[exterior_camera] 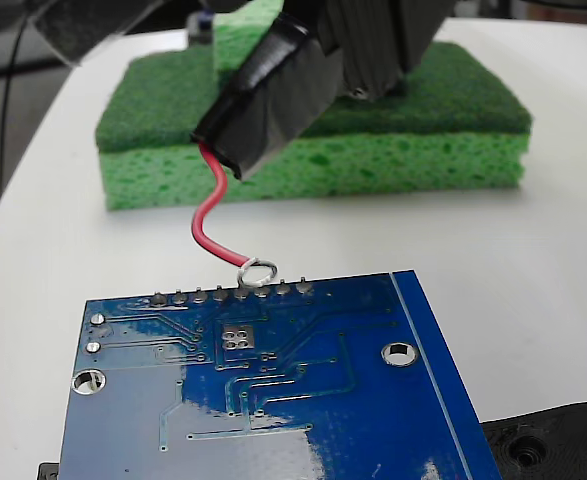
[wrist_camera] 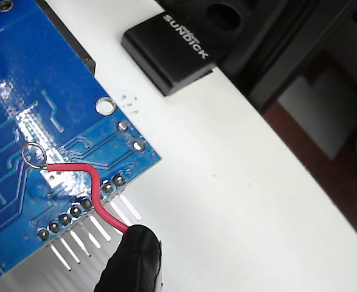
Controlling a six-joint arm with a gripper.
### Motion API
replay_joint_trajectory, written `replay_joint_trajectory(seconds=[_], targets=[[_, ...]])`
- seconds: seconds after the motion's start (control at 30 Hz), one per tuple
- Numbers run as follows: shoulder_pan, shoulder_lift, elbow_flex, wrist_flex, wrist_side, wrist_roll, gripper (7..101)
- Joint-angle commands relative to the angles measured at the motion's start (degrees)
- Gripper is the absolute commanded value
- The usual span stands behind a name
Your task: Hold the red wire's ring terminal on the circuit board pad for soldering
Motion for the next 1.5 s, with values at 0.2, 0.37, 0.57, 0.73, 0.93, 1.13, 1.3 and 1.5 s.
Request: replay_joint_trajectory(seconds=[0.2,0.37,0.57,0.73,0.93,1.13,1.3,1.5], targets=[[-0.7,-1.76,-3.25,3.34,2.2,2.81,100.3],[-0.53,-2.11,-3.78,3.69,1.85,3.08,100.3],[0.0,-3.52,-5.1,4.31,1.67,3.78,100.3],[0.18,-4.22,-5.45,4.75,1.41,4.66,100.3],[0.44,-4.22,-5.36,5.8,1.49,5.62,100.3],[0.53,-4.22,-5.36,6.06,1.14,5.89,100.3],[0.44,-4.57,-5.36,5.98,1.05,5.98,100.3],[0.35,-5.45,-6.59,6.42,0.88,5.71,100.3]])
